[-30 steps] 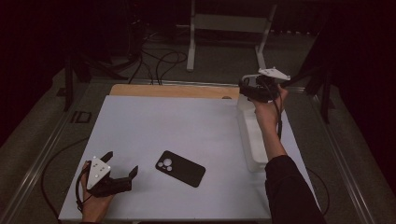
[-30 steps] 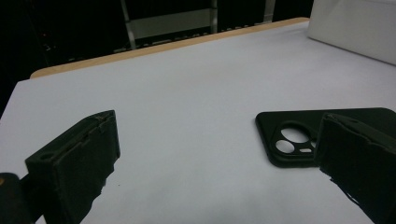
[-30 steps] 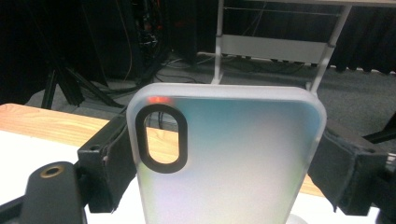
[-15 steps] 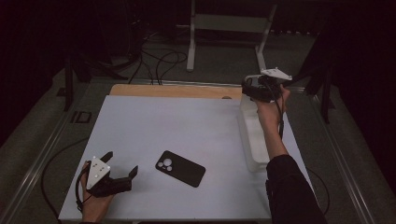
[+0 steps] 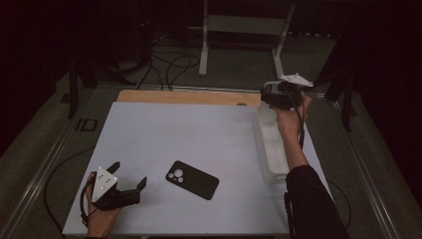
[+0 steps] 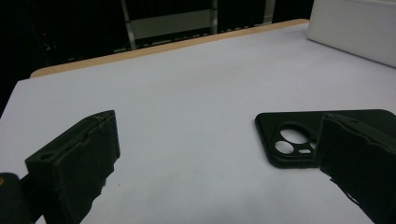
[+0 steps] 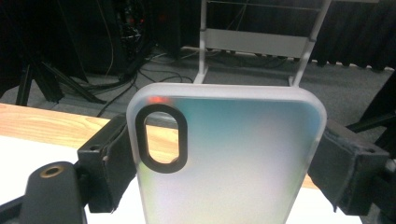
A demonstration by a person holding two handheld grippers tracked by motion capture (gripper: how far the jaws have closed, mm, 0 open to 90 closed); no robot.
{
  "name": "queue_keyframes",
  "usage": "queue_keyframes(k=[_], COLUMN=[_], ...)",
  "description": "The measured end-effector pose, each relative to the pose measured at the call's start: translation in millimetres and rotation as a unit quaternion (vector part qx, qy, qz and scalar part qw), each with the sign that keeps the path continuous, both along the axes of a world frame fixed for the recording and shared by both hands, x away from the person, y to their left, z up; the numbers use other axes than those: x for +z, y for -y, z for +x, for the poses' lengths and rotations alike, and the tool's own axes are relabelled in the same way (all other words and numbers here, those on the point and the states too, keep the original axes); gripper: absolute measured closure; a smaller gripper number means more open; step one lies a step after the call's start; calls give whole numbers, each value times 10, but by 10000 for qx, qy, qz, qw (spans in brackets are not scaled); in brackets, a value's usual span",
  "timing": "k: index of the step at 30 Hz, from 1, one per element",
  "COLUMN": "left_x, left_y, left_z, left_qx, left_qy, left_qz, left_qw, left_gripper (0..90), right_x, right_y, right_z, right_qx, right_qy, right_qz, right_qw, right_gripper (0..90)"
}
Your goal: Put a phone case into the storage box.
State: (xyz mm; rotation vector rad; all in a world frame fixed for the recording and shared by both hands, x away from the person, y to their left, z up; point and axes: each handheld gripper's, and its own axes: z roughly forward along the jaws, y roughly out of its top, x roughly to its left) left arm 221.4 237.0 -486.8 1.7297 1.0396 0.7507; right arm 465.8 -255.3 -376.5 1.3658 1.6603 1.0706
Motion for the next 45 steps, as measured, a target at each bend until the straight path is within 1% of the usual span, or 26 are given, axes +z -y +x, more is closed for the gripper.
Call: queue_keyframes(k=[9, 17, 20, 25, 30, 33, 34, 37, 45], left_x=[1, 4, 6, 8, 8, 9, 9, 8, 8], left_y=[0, -6, -10, -14, -15, -18, -18, -18, -24], left_z=[-3, -6, -7, -9, -9, -10, -11, -11, -15], left_qx=[23, 44, 60, 71, 78, 82, 81, 79, 84], left_qy=[8, 17, 31, 40, 39, 42, 41, 41, 45], left_qz=[-1, -15, -24, -23, -23, -29, -29, -29, -52], left_qw=[10000, 10000, 10000, 10000, 10000, 10000, 10000, 10000, 9999], left_gripper=[7, 7, 7, 7, 7, 7, 7, 7, 8], right_x=[-93, -200, -240, -324, -414, -457, -473, -500, -570], right_y=[45, 60, 70, 71, 62, 55, 47, 24, 9], right_z=[27, 53, 59, 77, 100, 115, 123, 139, 181], right_qx=[-83, -160, -186, -230, -219, -228, -239, -220, -338], right_qy=[-145, -316, -351, -451, -607, -688, -721, -768, -911], right_qz=[52, 65, 143, 135, 44, 46, 6, -47, -140], right_qw=[9998, 9994, 9991, 9986, 9979, 9974, 9971, 9968, 9952], right_gripper=[165, 164, 164, 163, 163, 163, 162, 162, 162])
